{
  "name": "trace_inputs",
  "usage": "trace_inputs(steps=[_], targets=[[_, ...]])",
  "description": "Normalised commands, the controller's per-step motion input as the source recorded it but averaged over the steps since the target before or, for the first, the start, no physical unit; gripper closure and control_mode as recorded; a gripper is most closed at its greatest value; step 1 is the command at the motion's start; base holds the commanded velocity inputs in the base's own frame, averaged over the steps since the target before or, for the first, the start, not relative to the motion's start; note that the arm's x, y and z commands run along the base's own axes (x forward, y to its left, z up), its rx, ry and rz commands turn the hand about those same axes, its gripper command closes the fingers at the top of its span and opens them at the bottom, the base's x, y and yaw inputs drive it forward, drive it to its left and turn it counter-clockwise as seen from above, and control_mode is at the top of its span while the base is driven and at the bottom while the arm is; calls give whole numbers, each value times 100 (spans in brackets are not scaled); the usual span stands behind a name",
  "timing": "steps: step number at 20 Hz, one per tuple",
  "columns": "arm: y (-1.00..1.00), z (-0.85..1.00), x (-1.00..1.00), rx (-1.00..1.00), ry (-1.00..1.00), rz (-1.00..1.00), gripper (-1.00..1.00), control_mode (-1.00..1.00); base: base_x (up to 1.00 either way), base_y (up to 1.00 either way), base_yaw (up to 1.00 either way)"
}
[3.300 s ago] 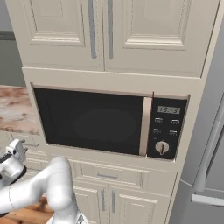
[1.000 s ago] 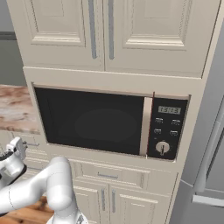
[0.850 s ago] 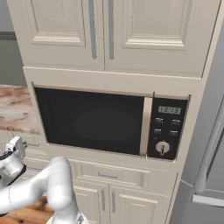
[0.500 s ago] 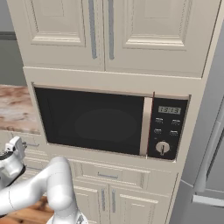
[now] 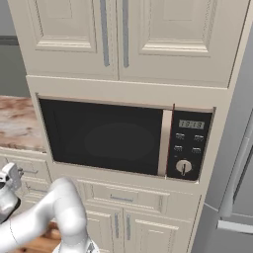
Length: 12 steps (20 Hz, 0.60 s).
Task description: Take the pizza cutter from the drawer on the left and place it on the dining counter for cutting.
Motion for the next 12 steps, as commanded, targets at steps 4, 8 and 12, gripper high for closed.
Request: trace_inputs(steps=[4, 8, 12], targets=[[-9, 0, -78, 0, -9, 0, 100, -100, 0, 0, 0], [-2, 0, -77, 0, -3, 0, 100, -100, 0, 0, 0], [0, 0, -83, 0, 0, 0, 100, -100, 0, 0, 0]])
